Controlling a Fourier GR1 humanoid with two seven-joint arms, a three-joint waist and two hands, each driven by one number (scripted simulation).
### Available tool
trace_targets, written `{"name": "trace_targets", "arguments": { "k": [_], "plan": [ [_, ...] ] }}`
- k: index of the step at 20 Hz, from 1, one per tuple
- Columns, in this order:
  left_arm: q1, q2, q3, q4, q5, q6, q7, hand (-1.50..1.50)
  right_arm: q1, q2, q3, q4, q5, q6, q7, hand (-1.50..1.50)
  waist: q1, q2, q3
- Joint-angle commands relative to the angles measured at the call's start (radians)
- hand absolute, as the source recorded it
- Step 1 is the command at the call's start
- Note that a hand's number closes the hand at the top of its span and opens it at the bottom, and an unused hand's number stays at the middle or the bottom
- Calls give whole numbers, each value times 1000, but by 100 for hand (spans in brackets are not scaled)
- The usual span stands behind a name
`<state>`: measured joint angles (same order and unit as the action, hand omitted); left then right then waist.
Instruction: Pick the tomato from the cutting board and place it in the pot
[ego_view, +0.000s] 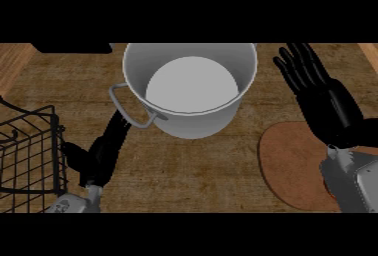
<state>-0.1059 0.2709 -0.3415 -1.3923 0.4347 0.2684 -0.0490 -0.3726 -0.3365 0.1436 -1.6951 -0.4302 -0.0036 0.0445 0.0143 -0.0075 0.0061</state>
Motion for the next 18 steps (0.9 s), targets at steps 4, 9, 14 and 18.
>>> {"name": "trace_targets", "arguments": {
  "k": [4, 9, 14, 18],
  "plan": [
    [44, 55, -8, -54, 9, -51, 38, 0, 208, -184, -209, 55, 196, -129, -107, -150, -75, 0, -3],
    [57, 50, -24, -77, 21, -67, 48, 0, 426, -337, -305, 321, 435, -337, 55, -150, -132, 26, -10],
    [34, 109, -36, -159, 68, -156, 160, 0, 573, -317, -224, 235, 644, -497, 78, -150, -46, 3, -8],
    [34, 106, -23, -174, 57, -138, 175, 0, 710, -365, -169, 4, 762, -495, 285, -150, -44, 2, -10]
  ]
}}
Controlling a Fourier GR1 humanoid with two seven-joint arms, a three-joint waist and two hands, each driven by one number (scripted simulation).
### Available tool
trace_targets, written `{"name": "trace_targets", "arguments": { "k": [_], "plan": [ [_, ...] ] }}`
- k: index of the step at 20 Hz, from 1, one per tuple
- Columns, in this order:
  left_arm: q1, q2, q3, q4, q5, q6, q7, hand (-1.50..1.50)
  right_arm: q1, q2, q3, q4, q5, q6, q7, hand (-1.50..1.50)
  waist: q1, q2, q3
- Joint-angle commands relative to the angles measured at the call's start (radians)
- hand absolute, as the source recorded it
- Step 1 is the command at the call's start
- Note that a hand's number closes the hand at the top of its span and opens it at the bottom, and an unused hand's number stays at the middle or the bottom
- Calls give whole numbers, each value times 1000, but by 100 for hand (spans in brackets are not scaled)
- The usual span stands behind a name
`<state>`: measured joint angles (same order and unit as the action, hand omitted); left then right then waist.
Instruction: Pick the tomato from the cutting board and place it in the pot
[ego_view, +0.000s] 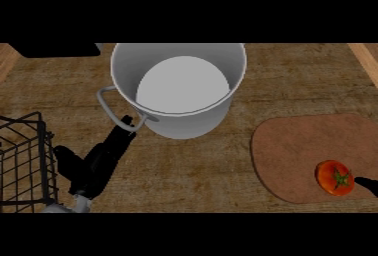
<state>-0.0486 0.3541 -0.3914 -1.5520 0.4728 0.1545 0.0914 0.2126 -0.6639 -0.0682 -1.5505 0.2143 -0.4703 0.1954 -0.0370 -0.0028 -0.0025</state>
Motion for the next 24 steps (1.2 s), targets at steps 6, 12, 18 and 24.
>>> {"name": "trace_targets", "arguments": {
  "k": [6, 12, 18, 24],
  "plan": [
    [25, 24, 6, -87, 11, -19, 64, 0, 249, -160, -41, -599, 96, 130, 539, -150, 10, -6, -3],
    [-16, -9, 3, -54, -16, -11, 74, 0, 282, -181, -44, -876, 50, 267, 913, -150, 22, 1, -1],
    [-17, 4, 30, -122, -8, -24, 132, 0, 154, -139, -42, -932, 20, 296, 1123, -150, 44, 3, 1],
    [70, -10, 32, -133, -29, -60, 96, 0, 41, -65, 53, -898, 83, 309, 1147, -150, 47, 3, 1]
  ]
}}
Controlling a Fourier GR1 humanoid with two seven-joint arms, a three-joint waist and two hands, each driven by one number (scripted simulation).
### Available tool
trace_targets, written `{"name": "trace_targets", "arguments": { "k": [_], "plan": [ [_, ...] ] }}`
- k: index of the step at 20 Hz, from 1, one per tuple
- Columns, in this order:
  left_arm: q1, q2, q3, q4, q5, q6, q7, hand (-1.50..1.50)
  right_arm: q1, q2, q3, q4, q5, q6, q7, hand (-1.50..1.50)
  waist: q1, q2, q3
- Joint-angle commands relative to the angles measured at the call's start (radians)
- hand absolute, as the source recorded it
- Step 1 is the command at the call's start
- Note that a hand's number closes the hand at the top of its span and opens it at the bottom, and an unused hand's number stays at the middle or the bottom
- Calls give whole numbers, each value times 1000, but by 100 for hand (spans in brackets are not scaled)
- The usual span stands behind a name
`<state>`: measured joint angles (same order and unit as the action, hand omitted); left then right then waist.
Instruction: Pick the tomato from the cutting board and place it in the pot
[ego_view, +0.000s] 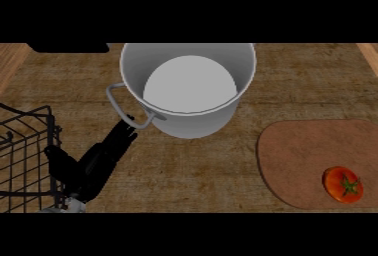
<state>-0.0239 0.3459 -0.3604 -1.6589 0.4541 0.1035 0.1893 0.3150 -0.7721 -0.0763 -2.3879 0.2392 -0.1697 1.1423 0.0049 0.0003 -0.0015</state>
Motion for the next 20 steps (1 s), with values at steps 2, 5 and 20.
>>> {"name": "trace_targets", "arguments": {
  "k": [2, 5, 20],
  "plan": [
    [-33, -22, 14, 13, -17, 2, 47, 0, -70, 77, 110, 19, 101, 10, 145, -150, -1, 1, 1],
    [3, 17, 52, -8, 7, -52, 35, 0, -155, 94, 152, 102, 152, 23, 162, -150, 7, 2, 0],
    [-17, -50, 87, 36, -39, -60, 28, 0, -68, 212, 176, 201, 310, 141, 97, -150, -6, 0, 1]
  ]
}}
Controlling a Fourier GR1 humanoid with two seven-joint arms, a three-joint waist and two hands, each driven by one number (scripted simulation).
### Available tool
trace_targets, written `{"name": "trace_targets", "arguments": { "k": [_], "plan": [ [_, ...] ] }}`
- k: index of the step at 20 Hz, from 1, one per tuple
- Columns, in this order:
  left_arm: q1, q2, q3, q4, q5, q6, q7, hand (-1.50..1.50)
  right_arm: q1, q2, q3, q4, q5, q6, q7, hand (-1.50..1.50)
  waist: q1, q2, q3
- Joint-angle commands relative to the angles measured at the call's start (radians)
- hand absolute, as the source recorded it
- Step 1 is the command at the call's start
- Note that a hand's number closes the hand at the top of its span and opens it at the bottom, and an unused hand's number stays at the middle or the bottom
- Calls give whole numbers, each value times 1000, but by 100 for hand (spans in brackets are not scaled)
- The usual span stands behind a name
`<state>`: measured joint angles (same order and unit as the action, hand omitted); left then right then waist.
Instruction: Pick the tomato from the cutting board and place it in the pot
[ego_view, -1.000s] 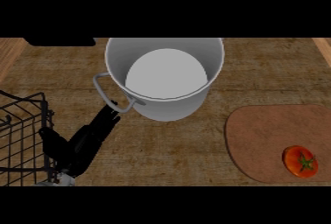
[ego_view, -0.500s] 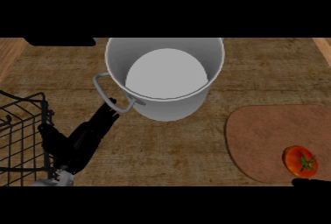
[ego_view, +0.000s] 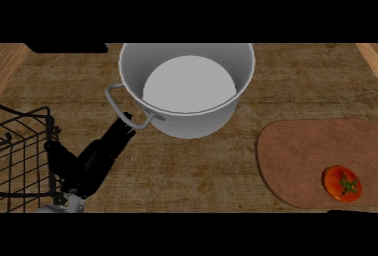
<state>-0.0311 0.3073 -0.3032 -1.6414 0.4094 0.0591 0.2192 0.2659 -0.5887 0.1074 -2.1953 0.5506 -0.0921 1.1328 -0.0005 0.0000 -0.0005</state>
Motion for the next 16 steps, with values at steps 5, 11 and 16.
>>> {"name": "trace_targets", "arguments": {
  "k": [5, 11, 16],
  "plan": [
    [-31, -56, 21, 87, -33, -21, -8, 0, -8, 101, 7, 26, 63, 60, 77, -150, -5, 0, 0],
    [-38, -47, 54, -41, -24, -8, 93, 0, -12, 184, 24, 94, 140, 60, 40, -150, -1, 0, 1],
    [70, -71, 49, -34, -60, -53, 5, 0, -21, 218, -22, 150, 158, 87, -29, -150, 0, -1, 0]
  ]
}}
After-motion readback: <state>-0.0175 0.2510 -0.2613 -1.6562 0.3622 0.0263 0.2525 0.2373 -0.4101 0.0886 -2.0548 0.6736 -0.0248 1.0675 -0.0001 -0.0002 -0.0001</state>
